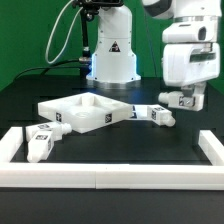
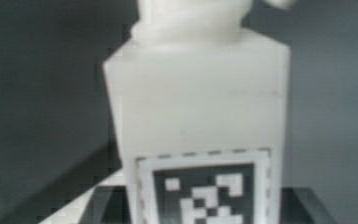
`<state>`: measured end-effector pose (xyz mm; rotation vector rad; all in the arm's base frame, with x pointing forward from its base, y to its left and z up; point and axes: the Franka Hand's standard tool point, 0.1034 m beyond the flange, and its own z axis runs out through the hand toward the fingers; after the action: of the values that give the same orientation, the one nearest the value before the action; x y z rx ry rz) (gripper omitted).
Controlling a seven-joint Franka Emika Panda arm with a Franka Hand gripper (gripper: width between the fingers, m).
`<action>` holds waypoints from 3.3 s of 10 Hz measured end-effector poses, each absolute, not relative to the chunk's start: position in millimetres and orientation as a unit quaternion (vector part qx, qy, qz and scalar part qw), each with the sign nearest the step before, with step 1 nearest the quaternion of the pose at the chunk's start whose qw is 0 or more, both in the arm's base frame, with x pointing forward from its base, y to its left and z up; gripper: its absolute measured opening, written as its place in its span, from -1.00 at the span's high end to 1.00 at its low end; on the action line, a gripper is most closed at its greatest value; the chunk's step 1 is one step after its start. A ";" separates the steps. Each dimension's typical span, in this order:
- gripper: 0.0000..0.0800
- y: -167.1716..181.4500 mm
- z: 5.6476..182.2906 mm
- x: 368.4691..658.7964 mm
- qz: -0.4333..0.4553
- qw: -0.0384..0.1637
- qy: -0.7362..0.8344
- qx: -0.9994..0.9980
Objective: Assemble one leg
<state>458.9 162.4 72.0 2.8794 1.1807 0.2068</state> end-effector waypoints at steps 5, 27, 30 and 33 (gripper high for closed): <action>0.28 167.1 59.1 450.8 0.065 0.003 0.355 0.933; -0.62 35.5 86.6 456.0 -0.005 -0.004 0.391 0.920; -0.62 28.4 85.6 454.4 -0.009 -0.007 0.393 0.919; -0.62 -58.1 96.4 457.3 -0.023 -0.012 0.387 0.922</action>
Offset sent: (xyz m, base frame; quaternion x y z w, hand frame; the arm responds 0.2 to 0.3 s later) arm 0.0000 0.0000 0.0000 0.0000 0.0000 0.0000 1.0000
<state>457.3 -58.1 96.4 2.9179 1.2261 -0.0743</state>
